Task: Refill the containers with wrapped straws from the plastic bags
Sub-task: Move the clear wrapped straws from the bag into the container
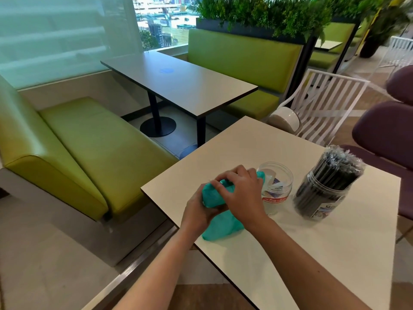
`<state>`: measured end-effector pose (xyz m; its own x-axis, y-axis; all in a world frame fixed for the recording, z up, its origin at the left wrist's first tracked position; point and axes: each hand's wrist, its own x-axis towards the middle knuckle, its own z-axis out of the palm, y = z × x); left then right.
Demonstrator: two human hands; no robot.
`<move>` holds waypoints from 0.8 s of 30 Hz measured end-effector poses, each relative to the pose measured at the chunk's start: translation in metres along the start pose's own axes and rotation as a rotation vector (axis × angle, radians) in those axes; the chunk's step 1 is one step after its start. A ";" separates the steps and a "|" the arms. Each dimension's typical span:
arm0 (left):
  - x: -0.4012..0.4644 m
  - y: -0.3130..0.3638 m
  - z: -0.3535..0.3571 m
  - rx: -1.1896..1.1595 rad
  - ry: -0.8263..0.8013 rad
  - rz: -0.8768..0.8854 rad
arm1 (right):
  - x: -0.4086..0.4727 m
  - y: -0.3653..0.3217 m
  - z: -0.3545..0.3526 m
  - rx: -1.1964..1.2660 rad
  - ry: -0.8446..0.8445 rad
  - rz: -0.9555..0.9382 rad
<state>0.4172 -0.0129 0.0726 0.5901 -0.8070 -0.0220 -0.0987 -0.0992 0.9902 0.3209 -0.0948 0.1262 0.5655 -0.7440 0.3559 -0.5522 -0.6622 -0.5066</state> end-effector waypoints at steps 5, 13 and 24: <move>-0.002 0.004 0.000 0.011 -0.027 0.064 | -0.004 -0.001 0.002 0.148 0.047 0.068; 0.001 0.012 0.000 0.208 0.106 0.346 | 0.000 0.000 -0.007 0.472 0.052 0.158; 0.008 0.007 -0.016 0.051 0.199 0.184 | 0.013 0.020 -0.034 0.956 0.258 0.475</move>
<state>0.4340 -0.0113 0.0817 0.7035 -0.6847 0.1905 -0.2560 0.0059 0.9667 0.2962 -0.1208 0.1477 0.2143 -0.9749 0.0606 0.0860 -0.0430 -0.9954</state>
